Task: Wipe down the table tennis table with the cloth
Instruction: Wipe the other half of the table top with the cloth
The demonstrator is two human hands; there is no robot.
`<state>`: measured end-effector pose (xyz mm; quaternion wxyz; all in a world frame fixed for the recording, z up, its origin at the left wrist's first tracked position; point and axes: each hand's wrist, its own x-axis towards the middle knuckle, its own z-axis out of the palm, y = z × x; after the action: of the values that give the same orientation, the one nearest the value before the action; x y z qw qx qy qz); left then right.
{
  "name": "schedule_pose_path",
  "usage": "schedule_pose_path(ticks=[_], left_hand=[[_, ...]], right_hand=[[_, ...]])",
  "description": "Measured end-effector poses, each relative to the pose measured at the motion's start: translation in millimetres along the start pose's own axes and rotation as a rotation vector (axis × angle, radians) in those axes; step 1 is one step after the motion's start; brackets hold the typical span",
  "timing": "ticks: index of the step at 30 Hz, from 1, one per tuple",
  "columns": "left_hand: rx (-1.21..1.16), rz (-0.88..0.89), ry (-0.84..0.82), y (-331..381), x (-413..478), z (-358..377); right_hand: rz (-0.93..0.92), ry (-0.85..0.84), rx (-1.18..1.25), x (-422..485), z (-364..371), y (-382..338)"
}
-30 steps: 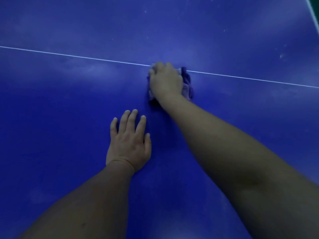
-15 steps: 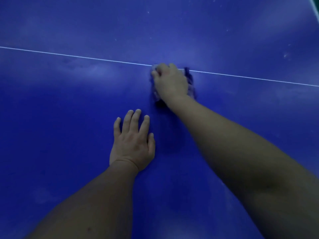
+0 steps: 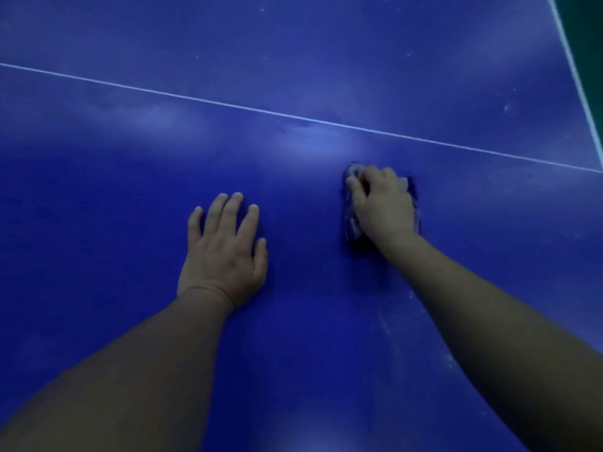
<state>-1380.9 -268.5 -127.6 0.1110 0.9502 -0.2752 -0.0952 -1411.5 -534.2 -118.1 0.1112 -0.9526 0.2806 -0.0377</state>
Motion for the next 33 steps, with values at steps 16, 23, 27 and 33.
schedule_pose_path(ticks=[16,23,27,33], left_hand=[[0.02,0.02,0.114,1.7,1.6,5.8],[0.037,0.027,0.113,-0.8,3.4,8.6],[0.044,0.037,0.123,-1.6,3.2,10.0],[0.057,0.048,0.119,-1.3,3.3,10.6]], right_hand=[[-0.034,-0.04,0.025,92.1,-13.3,11.1],[-0.191,-0.037,0.05,18.6,-20.4,45.3],[-0.195,-0.04,-0.005,30.6,-23.8,70.4],[-0.049,0.034,0.009,86.4,-15.0,40.3]])
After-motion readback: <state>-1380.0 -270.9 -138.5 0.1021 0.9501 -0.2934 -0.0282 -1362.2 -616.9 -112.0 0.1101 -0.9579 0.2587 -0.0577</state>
